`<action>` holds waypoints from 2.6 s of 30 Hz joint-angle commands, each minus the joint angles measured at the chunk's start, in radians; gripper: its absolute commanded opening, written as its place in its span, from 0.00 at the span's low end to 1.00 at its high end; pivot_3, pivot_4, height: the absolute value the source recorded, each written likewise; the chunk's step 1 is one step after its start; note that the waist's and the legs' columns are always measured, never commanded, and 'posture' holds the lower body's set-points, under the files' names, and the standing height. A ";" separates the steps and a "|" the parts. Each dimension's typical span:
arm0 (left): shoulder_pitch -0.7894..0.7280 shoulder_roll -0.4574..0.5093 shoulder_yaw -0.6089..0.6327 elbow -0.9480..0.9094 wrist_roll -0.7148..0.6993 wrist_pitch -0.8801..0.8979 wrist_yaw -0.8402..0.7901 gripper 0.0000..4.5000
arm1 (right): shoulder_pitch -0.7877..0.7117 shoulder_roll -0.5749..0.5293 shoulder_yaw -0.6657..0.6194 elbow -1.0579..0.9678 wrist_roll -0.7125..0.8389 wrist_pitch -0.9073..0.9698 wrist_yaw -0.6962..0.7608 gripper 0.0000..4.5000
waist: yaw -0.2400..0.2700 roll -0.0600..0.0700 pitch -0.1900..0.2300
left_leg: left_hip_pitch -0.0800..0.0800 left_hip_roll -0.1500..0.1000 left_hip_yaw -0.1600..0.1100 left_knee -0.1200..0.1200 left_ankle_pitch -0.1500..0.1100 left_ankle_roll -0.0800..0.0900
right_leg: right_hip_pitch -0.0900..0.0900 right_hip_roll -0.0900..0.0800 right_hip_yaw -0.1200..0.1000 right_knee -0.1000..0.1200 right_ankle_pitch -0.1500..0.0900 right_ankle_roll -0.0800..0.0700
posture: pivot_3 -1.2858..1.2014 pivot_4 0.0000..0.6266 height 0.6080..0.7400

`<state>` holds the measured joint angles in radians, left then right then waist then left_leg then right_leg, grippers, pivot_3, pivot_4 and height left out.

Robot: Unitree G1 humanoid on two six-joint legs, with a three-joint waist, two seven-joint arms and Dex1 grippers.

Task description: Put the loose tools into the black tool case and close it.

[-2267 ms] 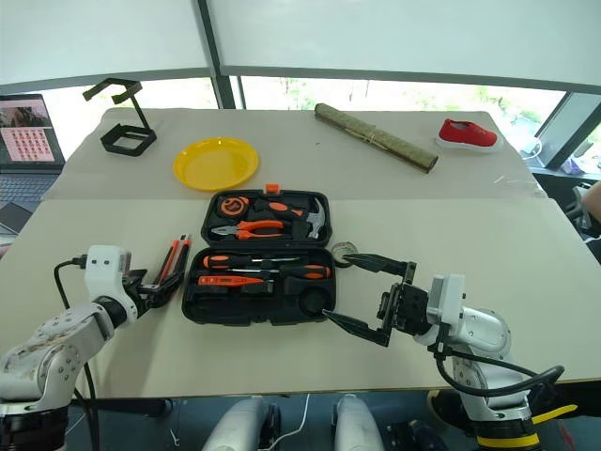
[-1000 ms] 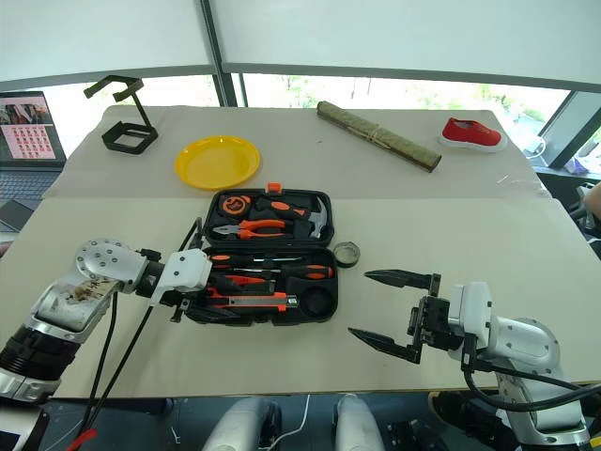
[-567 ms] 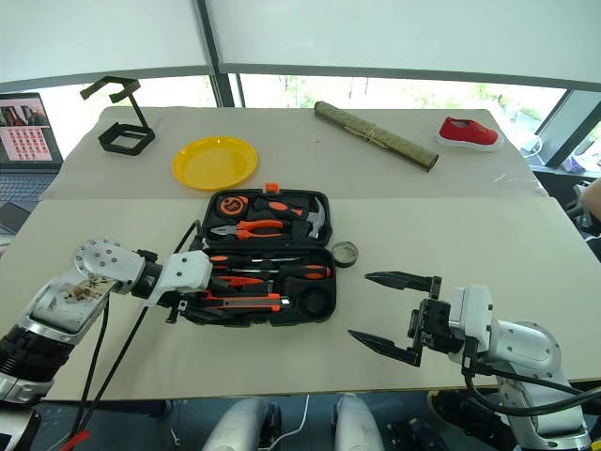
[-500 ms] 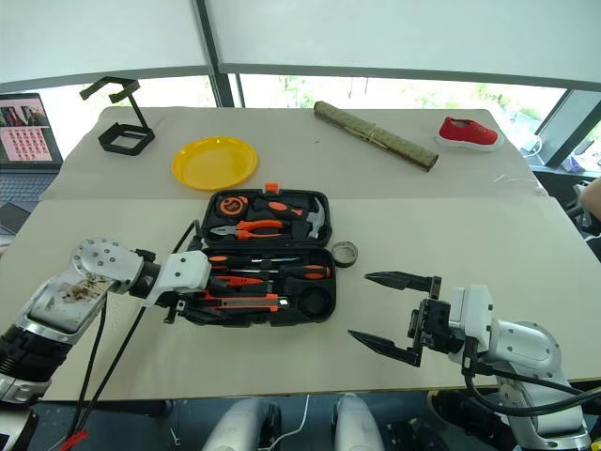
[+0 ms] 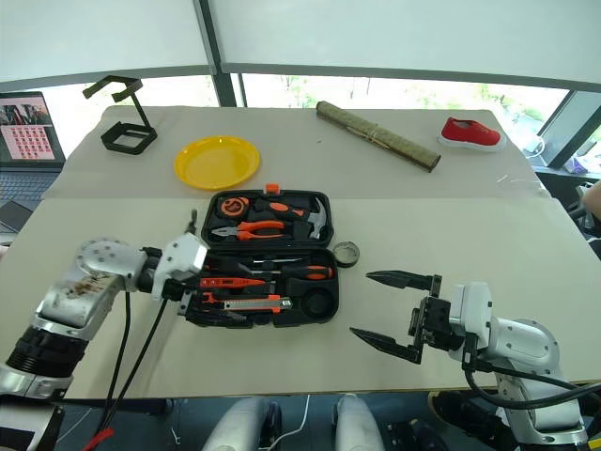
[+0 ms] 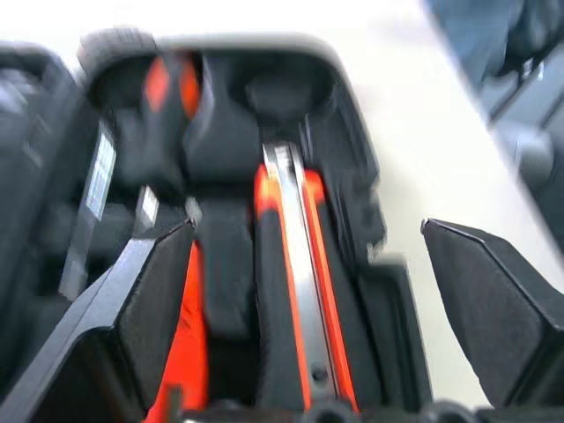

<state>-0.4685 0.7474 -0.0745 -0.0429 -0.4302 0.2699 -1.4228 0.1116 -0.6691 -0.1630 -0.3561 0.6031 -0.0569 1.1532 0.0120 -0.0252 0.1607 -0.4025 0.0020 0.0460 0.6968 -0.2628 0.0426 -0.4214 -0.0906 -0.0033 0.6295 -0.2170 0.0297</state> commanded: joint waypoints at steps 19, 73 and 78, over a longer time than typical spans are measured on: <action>0.209 -0.001 -0.007 0.217 0.144 -0.293 0.004 0.01 | -0.024 0.045 0.019 -0.005 -0.034 -0.024 -0.015 1.00 | 0.001 0.001 0.000 | 0.002 0.000 0.000 0.000 0.000 0.000 | 0.002 -0.001 0.000 0.000 0.000 0.000 | 0.52 0.24 1.00; 0.324 -0.059 0.377 -0.007 -0.296 -0.047 -0.011 0.98 | -0.847 -0.079 0.496 0.742 -0.614 0.013 0.200 1.00 | -0.015 0.005 -0.001 | -0.003 0.002 0.010 -0.003 -0.001 0.002 | -0.007 -0.001 0.006 -0.003 0.002 0.001 | 0.52 0.24 1.00; 0.325 -0.058 0.371 -0.004 -0.290 -0.057 -0.008 0.98 | -0.954 -0.004 0.553 0.894 -0.699 -0.103 0.178 1.00 | -0.025 0.005 -0.001 | -0.002 0.000 0.010 -0.002 -0.002 0.004 | -0.006 -0.002 0.007 -0.004 0.003 0.003 | 0.52 0.24 1.00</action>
<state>-0.1400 0.6820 0.2890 -0.0253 -0.7125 0.2229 -1.4313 -0.8163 -0.6826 0.3830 0.5074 -0.0684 -0.1095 1.3400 -0.0128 -0.0206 0.1598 -0.4047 0.0026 0.0564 0.6942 -0.2648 0.0461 -0.4276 -0.0923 0.0034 0.6253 -0.2140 0.0322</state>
